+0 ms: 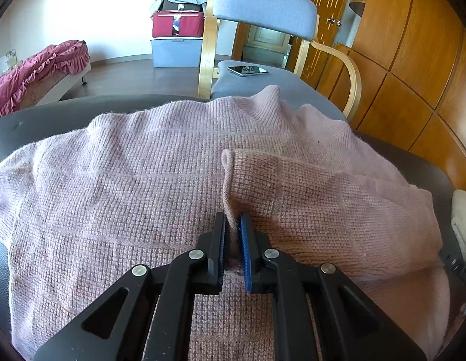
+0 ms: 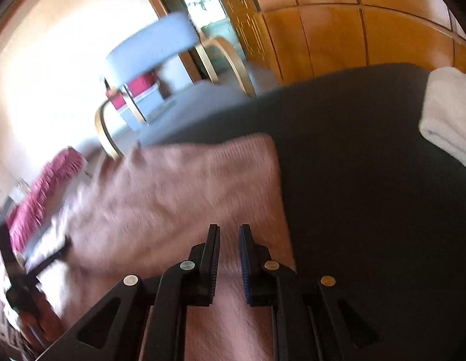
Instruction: Fold clothes
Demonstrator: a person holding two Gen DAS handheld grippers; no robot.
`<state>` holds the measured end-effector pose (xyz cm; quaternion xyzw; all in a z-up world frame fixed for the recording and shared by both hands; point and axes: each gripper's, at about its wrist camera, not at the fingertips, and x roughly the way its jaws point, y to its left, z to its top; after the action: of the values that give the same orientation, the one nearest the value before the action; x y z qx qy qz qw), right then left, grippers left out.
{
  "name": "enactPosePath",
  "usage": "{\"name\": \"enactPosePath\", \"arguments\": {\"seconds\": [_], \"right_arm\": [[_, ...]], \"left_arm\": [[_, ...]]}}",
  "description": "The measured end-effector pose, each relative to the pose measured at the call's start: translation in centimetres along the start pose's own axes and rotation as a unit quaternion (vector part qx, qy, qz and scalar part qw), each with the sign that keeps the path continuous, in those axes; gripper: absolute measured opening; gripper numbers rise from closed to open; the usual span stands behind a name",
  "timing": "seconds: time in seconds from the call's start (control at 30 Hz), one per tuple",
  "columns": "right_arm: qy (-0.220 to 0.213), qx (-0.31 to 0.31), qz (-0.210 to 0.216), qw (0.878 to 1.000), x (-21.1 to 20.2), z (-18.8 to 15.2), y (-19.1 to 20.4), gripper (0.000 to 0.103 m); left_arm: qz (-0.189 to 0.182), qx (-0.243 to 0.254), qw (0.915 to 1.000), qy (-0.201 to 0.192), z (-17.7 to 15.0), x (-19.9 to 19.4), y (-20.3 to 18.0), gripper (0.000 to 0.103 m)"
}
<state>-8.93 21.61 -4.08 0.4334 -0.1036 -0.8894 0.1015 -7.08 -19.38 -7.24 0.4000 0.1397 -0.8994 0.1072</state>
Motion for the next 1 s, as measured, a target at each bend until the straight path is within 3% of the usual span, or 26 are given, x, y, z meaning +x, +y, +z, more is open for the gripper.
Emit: {"name": "enactPosePath", "arguments": {"seconds": [0.2,0.27,0.43,0.53,0.7,0.77,0.87,1.0], "right_arm": [[0.001,0.008,-0.047,0.999,0.3,-0.3,-1.1,0.008],[-0.002,0.012,-0.069,0.998,0.0,0.4,-0.1,0.015],[-0.056,0.014,0.043,0.997,-0.8,2.2,4.4,0.019],[-0.030,-0.031,0.077,0.996,2.4,2.8,9.3,0.019],[0.024,-0.034,0.165,0.985,8.2,2.1,15.0,0.019],[0.032,-0.056,0.163,0.984,10.2,1.9,16.9,0.019],[0.035,-0.072,0.169,0.982,11.9,2.0,17.7,0.022],[0.036,-0.030,0.217,0.975,11.6,2.0,15.4,0.022]], "left_arm": [[0.001,0.002,1.0000,0.000,-0.1,0.1,0.1,0.012],[0.003,0.003,1.0000,0.000,-0.1,0.2,0.1,0.012],[0.005,0.004,1.0000,-0.001,-0.2,0.0,-0.2,0.012],[0.003,0.002,1.0000,0.000,-0.2,0.0,-0.2,0.012],[0.004,0.001,1.0000,0.000,-0.1,0.0,-0.2,0.012],[0.004,-0.004,1.0000,0.000,-0.1,0.0,-0.1,0.012],[-0.003,-0.020,0.9998,-0.001,0.0,-0.1,0.3,0.012],[-0.027,-0.068,0.9973,-0.004,0.0,-0.4,1.9,0.013]]}}
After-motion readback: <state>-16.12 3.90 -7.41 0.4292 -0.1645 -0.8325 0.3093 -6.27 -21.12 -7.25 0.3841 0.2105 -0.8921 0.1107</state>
